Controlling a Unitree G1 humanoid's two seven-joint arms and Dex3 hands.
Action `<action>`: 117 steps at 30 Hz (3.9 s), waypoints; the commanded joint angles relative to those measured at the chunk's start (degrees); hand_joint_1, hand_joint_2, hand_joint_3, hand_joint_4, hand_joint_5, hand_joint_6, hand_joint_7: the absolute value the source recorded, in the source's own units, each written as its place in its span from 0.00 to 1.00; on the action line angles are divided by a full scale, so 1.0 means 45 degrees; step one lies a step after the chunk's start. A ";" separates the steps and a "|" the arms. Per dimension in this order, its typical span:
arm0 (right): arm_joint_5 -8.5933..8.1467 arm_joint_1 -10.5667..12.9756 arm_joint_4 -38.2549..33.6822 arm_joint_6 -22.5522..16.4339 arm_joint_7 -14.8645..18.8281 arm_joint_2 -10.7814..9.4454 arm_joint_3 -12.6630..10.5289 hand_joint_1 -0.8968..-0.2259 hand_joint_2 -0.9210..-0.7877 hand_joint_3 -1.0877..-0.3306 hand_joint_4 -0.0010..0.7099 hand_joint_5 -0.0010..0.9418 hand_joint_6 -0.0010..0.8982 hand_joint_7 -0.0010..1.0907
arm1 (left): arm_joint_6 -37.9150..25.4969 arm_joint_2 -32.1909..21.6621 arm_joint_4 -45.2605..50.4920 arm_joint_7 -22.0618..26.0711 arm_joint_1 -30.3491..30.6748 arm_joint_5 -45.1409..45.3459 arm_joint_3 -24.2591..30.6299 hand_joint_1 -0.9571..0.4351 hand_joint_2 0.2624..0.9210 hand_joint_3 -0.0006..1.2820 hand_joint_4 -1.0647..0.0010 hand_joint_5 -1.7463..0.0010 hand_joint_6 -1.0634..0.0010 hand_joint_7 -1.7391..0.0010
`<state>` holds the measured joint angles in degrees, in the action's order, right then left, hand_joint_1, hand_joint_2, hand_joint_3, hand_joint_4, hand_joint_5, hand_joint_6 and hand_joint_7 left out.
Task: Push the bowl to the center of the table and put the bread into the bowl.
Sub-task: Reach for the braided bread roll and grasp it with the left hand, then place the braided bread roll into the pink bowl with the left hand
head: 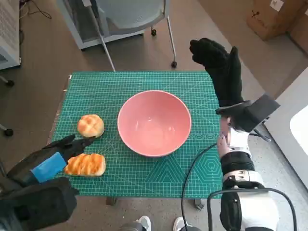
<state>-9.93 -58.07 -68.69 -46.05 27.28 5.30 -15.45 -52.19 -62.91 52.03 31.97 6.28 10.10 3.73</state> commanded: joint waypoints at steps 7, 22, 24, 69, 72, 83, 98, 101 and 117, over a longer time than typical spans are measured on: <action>-0.0102 -0.0004 -0.0236 0.0399 0.0071 -0.0011 -0.0048 0.53 0.00 0.64 0.48 0.01 0.57 0.01 | 0.0568 0.0496 -0.1494 -0.0882 -0.0516 0.1585 -0.1849 0.92 0.74 0.04 0.92 1.00 0.75 1.00; -0.0224 0.0072 -0.0259 0.0492 0.0203 0.0063 -0.0122 0.51 0.00 0.65 0.48 0.01 0.58 0.01 | 0.1787 0.1778 -0.4914 -0.1918 -0.1625 0.4312 -0.4218 0.79 0.72 0.04 0.83 0.99 0.70 0.99; -0.0249 0.0080 -0.0247 0.0499 0.0236 0.0075 -0.0128 0.51 0.00 0.65 0.48 0.00 0.58 0.01 | 0.1893 0.2035 -0.5473 -0.2030 -0.1753 0.4731 -0.4552 0.78 0.72 0.04 0.81 0.99 0.69 0.99; -0.0296 0.0304 -0.0115 0.0596 0.0539 0.0174 -0.0271 0.52 0.00 0.69 0.52 0.00 0.58 0.00 | 0.4866 0.3333 -0.5237 -0.0642 -0.1644 0.6744 -0.2530 0.69 0.95 0.07 0.31 0.32 0.36 0.40; -0.0255 0.0330 -0.0121 0.0586 0.0496 0.0182 -0.0248 0.52 0.00 0.69 0.52 0.00 0.57 0.00 | 0.4808 0.3507 -0.4327 -0.0574 -0.2047 0.6600 -0.1803 0.69 0.95 0.07 0.30 0.35 0.36 0.38; -0.0229 0.0361 -0.0157 0.0596 0.0470 0.0161 -0.0191 0.52 0.00 0.67 0.52 0.00 0.57 0.00 | 0.4974 0.4635 -0.3199 -0.0700 -0.4979 0.6724 -0.1456 0.69 0.95 0.04 0.26 0.39 0.36 0.37; -0.0271 0.0669 -0.0038 0.0495 0.0573 0.0376 -0.0128 0.54 0.00 0.63 0.52 0.00 0.56 0.00 | 0.7440 0.6811 -0.6697 -0.1250 -0.9385 0.6694 -0.3860 0.69 0.97 0.01 0.25 0.39 0.32 0.40; -0.0324 0.0745 -0.0005 0.0504 0.0613 0.0432 -0.0159 0.54 0.00 0.63 0.52 0.00 0.56 0.00 | 0.7801 0.7356 -0.7733 -0.1324 -0.9928 0.6638 -0.4313 0.69 0.99 0.01 0.28 0.37 0.34 0.38; -0.0538 0.1187 0.0347 0.0452 0.0657 0.0675 -0.0398 0.54 0.00 0.63 0.48 0.00 0.54 0.00 | 0.8766 0.9067 -1.2006 -0.1093 -1.0958 0.5798 -0.5146 0.77 0.95 0.11 0.56 0.45 0.56 0.65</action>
<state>-11.59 -54.61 -67.15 -44.26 30.06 7.99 -16.94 -11.47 -22.65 -0.89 25.44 -42.17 37.45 -19.48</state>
